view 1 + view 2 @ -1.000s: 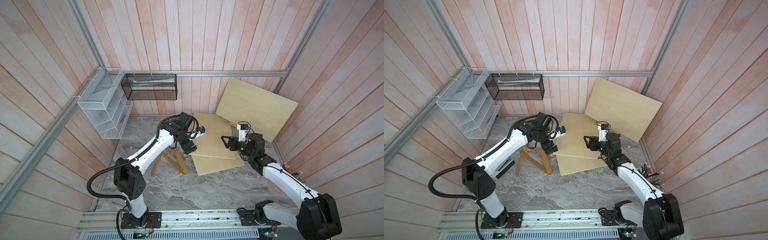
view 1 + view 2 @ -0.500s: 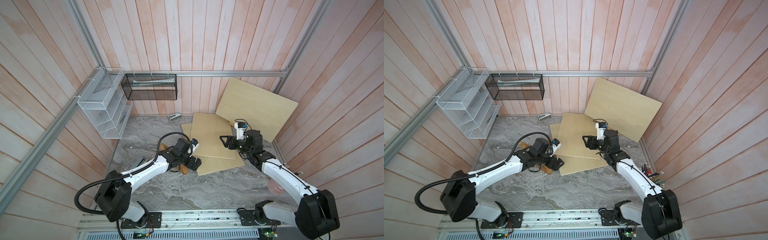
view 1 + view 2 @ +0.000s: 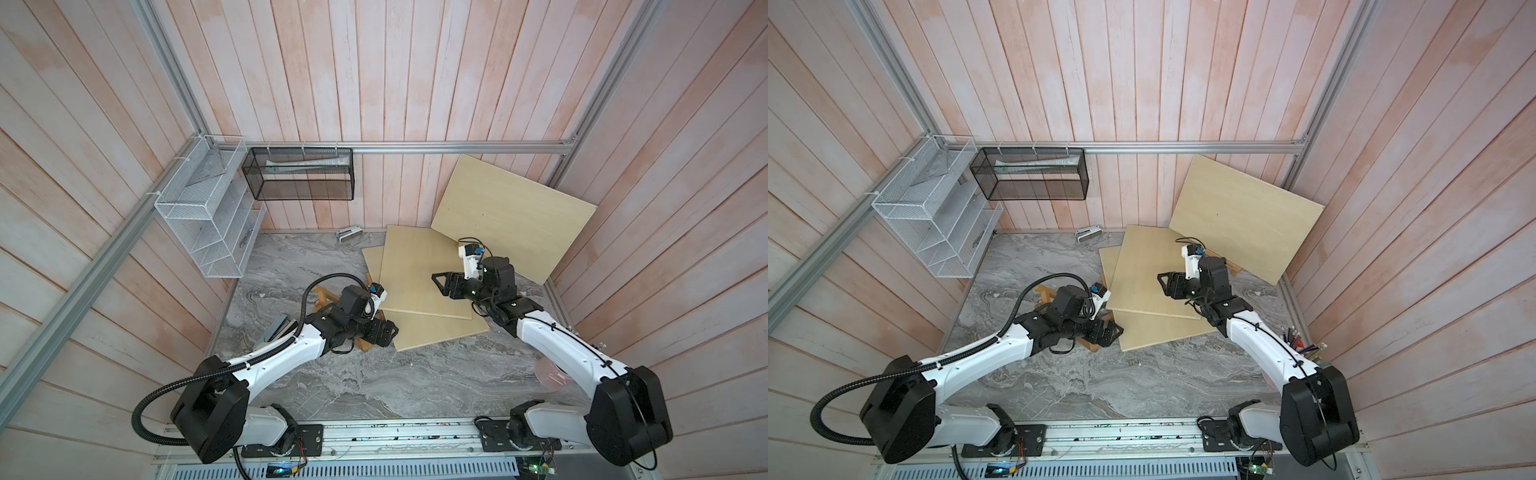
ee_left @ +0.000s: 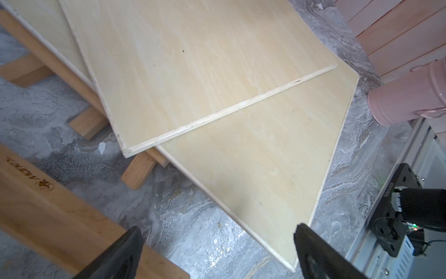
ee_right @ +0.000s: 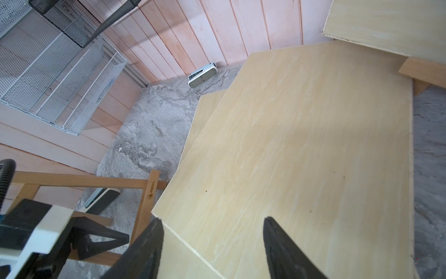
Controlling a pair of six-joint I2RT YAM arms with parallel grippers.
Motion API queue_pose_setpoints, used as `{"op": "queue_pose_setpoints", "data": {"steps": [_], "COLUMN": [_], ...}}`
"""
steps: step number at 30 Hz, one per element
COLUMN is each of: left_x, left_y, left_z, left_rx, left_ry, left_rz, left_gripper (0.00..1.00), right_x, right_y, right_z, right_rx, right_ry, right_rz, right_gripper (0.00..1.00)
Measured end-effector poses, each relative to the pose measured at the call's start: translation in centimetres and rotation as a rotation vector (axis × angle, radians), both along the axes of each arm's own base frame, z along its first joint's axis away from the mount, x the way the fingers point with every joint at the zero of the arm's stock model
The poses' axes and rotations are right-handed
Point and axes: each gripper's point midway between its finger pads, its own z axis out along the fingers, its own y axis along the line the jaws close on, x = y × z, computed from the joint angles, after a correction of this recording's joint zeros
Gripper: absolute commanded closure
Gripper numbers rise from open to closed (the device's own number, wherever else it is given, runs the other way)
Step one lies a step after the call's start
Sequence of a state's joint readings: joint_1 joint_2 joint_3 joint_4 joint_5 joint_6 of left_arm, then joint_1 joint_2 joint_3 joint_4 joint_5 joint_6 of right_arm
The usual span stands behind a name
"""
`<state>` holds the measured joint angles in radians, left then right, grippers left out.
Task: Assemble the easel
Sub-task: Move the easel to the center of the board.
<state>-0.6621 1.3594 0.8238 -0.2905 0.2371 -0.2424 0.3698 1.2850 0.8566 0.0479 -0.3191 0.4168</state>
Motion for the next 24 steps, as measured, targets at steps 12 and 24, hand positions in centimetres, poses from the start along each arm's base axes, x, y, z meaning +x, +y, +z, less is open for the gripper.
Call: {"op": "queue_pose_setpoints", "data": {"steps": [12, 24], "left_x": [0.1, 2.5], "left_y": [6.0, 11.9], "left_z": [-2.3, -3.7], "left_rx": [0.044, 0.109], "left_ry": [0.055, 0.101], "left_rz": [0.178, 0.41], "left_gripper": [0.0, 0.0], "right_x": [0.0, 0.8], "right_y": [0.5, 0.4], "right_z": [-0.2, -0.4], "right_rx": [-0.005, -0.033], "right_ry": [0.005, 0.009], "right_rz": [0.013, -0.003], "right_gripper": [0.33, 0.32]}}
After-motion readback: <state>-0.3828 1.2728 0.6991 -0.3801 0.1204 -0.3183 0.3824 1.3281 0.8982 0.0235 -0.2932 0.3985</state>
